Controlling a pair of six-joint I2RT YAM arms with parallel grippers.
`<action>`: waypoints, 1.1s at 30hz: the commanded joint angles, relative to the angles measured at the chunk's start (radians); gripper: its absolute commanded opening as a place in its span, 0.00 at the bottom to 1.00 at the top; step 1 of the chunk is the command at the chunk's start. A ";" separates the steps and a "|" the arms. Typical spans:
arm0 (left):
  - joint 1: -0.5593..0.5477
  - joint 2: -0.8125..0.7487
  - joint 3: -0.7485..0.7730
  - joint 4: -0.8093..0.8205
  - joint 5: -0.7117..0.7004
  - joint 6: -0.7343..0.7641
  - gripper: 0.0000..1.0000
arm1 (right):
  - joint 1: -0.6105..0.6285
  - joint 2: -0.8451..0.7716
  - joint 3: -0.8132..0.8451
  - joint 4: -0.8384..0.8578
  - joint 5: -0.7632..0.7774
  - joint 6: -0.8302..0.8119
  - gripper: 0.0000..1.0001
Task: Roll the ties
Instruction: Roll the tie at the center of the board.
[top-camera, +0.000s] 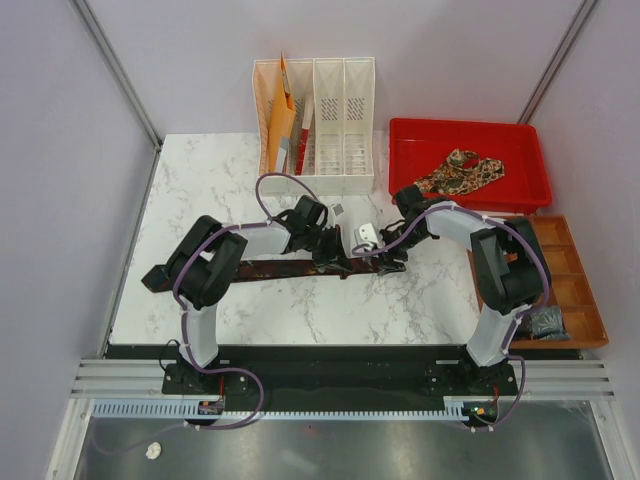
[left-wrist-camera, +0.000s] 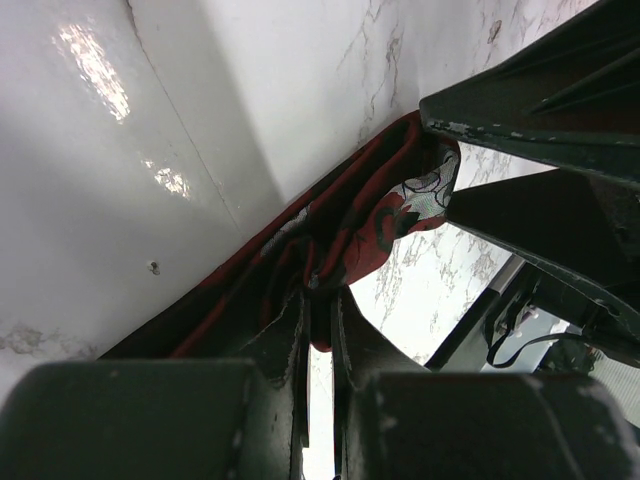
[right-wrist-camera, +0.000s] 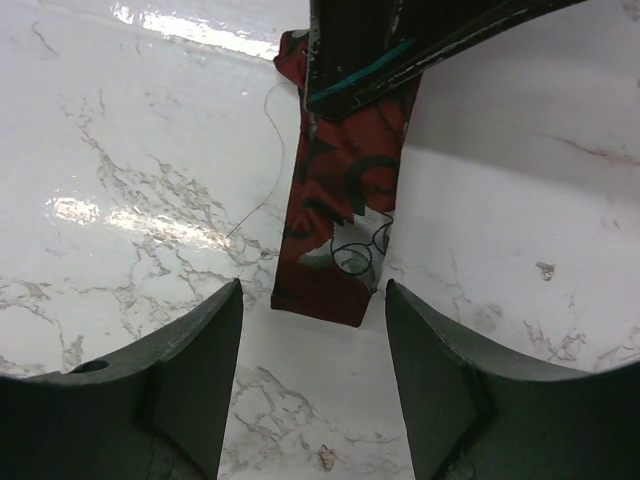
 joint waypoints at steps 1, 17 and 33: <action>0.003 0.054 -0.013 -0.046 -0.072 0.022 0.04 | 0.017 0.030 0.011 -0.057 0.027 -0.052 0.62; 0.006 0.065 -0.013 -0.051 -0.053 0.025 0.04 | 0.023 -0.069 0.037 0.095 -0.095 0.256 0.07; 0.010 0.067 -0.017 -0.048 -0.050 0.023 0.03 | 0.087 -0.035 0.087 0.029 -0.109 0.232 0.53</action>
